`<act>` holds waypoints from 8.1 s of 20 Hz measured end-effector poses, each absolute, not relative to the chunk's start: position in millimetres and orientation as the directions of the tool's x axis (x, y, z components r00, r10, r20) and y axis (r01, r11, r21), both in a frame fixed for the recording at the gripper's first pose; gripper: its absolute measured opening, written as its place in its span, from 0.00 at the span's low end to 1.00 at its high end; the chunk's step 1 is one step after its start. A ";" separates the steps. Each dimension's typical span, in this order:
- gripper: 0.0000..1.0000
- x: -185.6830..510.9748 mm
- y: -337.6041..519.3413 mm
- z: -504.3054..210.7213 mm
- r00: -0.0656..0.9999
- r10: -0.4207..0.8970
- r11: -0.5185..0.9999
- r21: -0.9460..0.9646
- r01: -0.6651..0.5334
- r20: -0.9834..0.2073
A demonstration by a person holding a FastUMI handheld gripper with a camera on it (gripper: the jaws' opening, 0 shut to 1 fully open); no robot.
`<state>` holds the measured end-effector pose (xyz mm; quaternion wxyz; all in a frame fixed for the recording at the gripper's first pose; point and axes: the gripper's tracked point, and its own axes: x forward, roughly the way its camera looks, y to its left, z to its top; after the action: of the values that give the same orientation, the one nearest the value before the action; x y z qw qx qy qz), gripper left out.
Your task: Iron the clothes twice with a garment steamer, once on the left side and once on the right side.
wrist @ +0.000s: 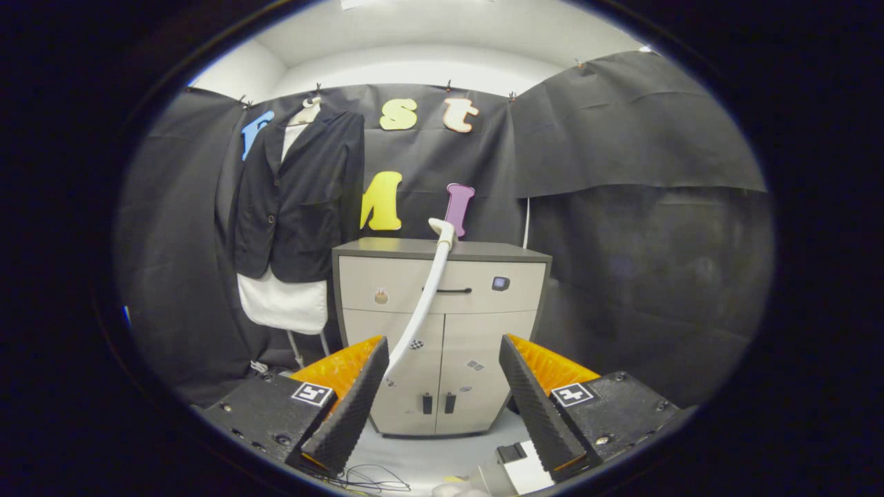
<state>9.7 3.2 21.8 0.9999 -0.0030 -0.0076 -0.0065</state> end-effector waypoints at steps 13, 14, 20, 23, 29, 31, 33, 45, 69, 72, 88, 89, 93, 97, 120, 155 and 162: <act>1.00 105.3 -66.9 121.8 0.997 0.014 0.997 0.070 -0.019 0.076; 1.00 119.3 -74.4 132.7 0.997 0.022 0.996 0.087 -0.029 0.079; 1.00 223.5 -112.5 194.7 0.993 0.085 0.979 0.178 -0.100 0.087; 1.00 280.9 -120.1 217.9 0.988 0.133 0.972 0.182 -0.145 0.077; 1.00 378.2 -100.0 232.2 0.964 0.267 0.939 0.222 -0.262 0.008; 1.00 403.4 -83.8 224.0 0.948 0.315 0.924 0.240 -0.297 -0.040; 1.00 426.4 -66.7 208.8 0.926 0.361 0.911 0.254 -0.325 -0.108; 0.81 478.3 -21.1 165.8 0.878 0.354 0.925 0.258 -0.278 -0.322; 0.38 380.2 52.0 247.5 0.906 0.404 0.889 0.289 -0.357 -0.126; 0.38 349.3 81.4 284.1 0.914 0.402 0.897 0.226 -0.380 -0.060; 0.38 282.4 248.1 425.1 0.932 0.318 0.948 -0.034 -0.317 0.175; 0.38 282.4 256.9 429.0 0.932 0.313 0.950 -0.051 -0.309 0.183; 0.38 284.5 292.3 435.9 0.934 0.309 0.951 -0.082 -0.299 0.180; 0.38 289.8 310.9 432.1 0.943 0.288 0.957 -0.098 -0.275 0.169; 0.38 293.2 334.5 289.6 0.971 0.236 0.958 -0.163 -0.237 -0.029; 0.38 315.1 314.9 47.6 0.888 0.214 0.932 -0.188 -0.311 -0.408; 0.38 320.3 312.9 33.5 0.877 0.215 0.931 -0.180 -0.317 -0.430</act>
<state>320.3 312.9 33.5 0.9608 -0.1236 0.2062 0.1385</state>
